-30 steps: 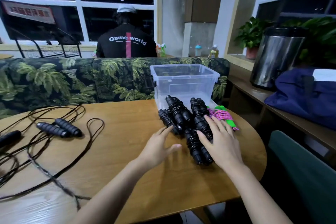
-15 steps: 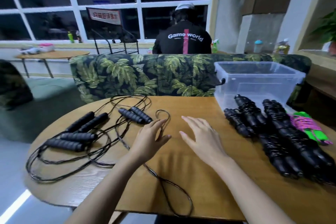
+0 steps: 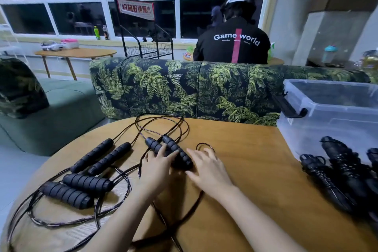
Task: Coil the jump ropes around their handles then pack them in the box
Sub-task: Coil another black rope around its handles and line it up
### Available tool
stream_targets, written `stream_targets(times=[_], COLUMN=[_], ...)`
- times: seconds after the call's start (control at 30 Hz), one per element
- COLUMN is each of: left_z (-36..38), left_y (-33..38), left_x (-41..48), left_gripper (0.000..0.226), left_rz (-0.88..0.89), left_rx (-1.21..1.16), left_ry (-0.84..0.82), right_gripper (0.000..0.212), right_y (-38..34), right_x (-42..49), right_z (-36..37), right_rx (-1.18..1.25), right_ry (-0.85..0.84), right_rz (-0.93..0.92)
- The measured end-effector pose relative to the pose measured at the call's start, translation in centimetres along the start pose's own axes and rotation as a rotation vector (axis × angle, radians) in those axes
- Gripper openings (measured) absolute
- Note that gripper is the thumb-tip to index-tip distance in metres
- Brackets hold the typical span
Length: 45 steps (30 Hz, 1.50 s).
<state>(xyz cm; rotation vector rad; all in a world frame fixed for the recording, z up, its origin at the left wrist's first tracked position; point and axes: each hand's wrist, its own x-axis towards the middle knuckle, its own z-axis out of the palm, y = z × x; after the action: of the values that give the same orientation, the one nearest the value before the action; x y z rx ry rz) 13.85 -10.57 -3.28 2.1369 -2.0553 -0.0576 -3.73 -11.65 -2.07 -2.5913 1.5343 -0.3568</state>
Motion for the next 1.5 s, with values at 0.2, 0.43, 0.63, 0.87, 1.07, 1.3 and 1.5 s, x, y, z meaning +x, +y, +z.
stream_targets(times=[0.2,0.43,0.63,0.87,1.07,1.3,1.5], left_z=[1.5,-0.2,0.5,1.4,-0.1,1.0,0.8], left_y=[-0.5,1.8,8.6,12.8,14.1,17.2,12.8], left_x=[1.1,-1.2,-4.8,-8.7,-8.8,-8.5,-7.7], left_gripper=[0.05,0.043,0.04,0.036,0.029,0.104,0.094], left_rz=[0.024,0.145,0.393,0.484,0.097,0.059,0.41], left_rx=[-0.204,-0.365,-0.548,-0.574,-0.76,-0.075,-0.228], left_ry=[0.153,0.211,0.058,-0.218,-0.135,-0.258,-0.324], right_gripper=[0.062,0.051,0.049,0.044,0.047,0.032,0.101], right_y=[0.2,2.2,6.7,8.2,6.6,10.9,13.1], right_x=[3.4,-0.1,-9.8,-18.2,-19.4,-18.4,-14.8], right_z=[2.8,1.6,-1.7,-1.5,-0.8,-1.8,-3.9], right_rx=[-0.043,-0.048,-0.169,-0.167,0.379,0.258,0.029], right_ry=[-0.022,0.373,0.562,0.461,0.187,0.267,-0.019], right_rz=[-0.022,0.005,0.195,0.377,0.24,0.317,0.088])
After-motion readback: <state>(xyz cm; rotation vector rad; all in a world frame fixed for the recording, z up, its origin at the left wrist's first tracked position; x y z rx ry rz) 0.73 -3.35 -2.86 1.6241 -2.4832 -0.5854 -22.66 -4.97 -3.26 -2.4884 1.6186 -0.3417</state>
